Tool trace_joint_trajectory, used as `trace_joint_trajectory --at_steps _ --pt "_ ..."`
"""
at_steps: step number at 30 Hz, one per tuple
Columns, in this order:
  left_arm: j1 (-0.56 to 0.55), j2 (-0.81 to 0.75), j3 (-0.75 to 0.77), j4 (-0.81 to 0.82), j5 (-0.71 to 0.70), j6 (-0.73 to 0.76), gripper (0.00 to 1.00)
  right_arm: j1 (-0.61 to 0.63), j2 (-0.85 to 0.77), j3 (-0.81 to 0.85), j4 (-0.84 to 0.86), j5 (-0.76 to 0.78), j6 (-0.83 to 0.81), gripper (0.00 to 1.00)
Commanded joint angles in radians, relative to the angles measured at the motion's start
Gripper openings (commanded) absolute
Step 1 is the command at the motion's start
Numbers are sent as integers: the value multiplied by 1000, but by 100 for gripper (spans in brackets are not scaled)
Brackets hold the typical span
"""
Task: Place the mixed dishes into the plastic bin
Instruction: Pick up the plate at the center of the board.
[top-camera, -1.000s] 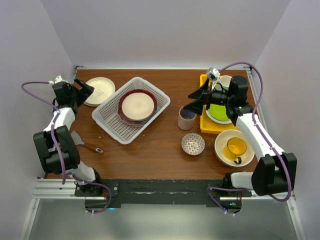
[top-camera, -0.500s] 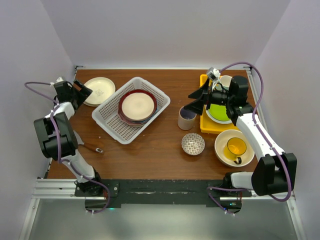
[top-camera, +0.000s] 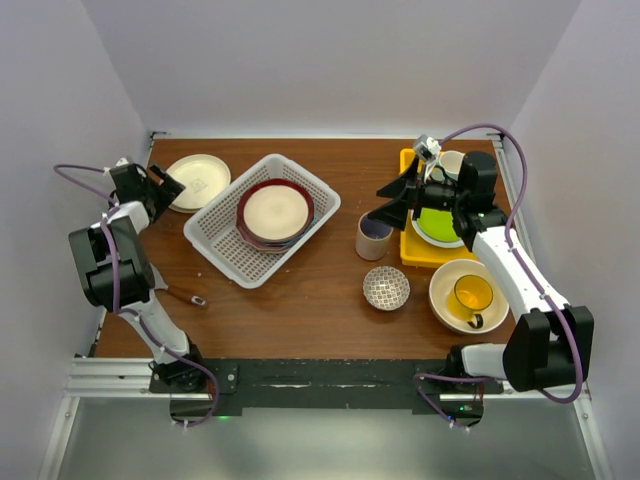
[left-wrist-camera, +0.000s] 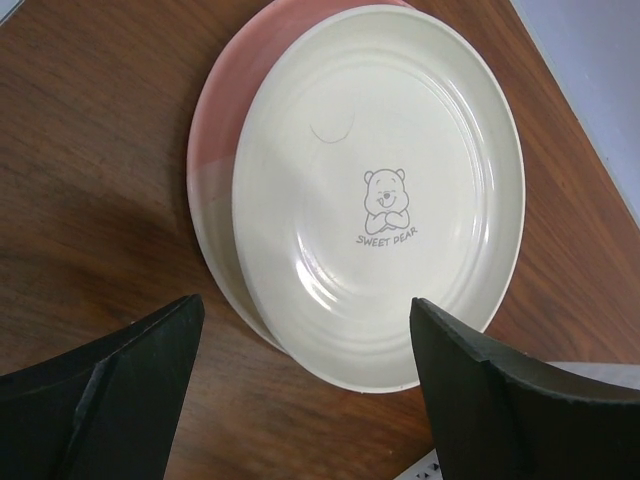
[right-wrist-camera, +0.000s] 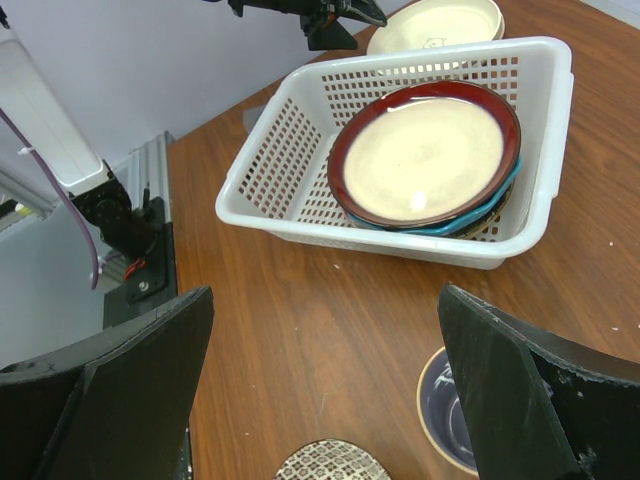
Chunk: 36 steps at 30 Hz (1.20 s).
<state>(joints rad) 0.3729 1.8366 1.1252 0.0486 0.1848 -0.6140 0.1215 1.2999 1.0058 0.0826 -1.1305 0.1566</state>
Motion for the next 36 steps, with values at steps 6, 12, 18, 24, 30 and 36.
trace_joint_trajectory --at_steps 6,12,18,24,30,36 --pt "14 49 70 -4 -21 31 85 -8 -19 4 25 -28 -5 98" --pt "15 75 91 -13 -12 39 81 -10 -19 5 25 -31 -5 98" --pt "15 69 100 -7 8 43 74 -14 -21 5 25 -32 -5 98" --pt "15 79 108 -4 19 42 65 -16 -17 5 25 -34 -5 98" --pt "15 107 128 -13 16 42 58 -16 -17 5 25 -34 -5 98" --pt "15 138 153 -29 8 45 53 -19 -19 5 25 -35 -3 98"
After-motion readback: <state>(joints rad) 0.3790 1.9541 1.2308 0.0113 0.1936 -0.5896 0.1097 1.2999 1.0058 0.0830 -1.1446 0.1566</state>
